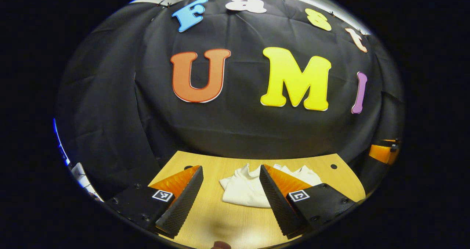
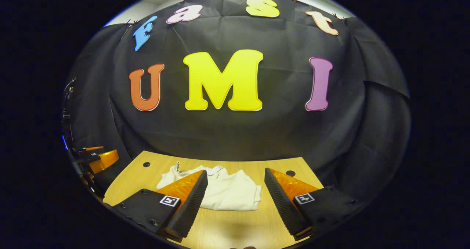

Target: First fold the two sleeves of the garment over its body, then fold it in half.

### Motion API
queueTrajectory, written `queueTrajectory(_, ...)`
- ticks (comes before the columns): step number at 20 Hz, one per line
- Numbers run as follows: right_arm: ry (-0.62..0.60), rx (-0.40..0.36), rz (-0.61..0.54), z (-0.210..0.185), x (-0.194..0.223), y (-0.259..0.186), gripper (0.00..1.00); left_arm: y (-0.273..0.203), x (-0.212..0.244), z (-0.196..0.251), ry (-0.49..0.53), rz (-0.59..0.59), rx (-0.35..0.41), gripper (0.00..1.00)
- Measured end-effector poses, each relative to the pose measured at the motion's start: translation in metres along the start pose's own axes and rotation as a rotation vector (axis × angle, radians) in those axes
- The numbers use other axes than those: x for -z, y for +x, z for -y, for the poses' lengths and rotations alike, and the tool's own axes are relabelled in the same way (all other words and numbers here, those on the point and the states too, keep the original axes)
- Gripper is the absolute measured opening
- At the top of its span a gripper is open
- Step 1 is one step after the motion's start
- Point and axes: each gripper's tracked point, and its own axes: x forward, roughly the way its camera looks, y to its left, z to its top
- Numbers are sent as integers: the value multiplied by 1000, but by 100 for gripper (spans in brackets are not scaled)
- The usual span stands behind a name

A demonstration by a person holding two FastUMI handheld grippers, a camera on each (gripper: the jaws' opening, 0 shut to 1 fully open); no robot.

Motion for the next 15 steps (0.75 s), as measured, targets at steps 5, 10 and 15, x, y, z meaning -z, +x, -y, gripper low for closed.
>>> queueTrajectory(5,-45,50,73,23,5,-64,96,-56,1,3,33,57,34,98)
queueTrajectory(10,-30,43,81,14,35,-96,96,-86,23,22,42,72,115,98)
queueTrajectory(15,-70,14,130,-5,33,-107,96,-86,26,28,69,103,145,98)
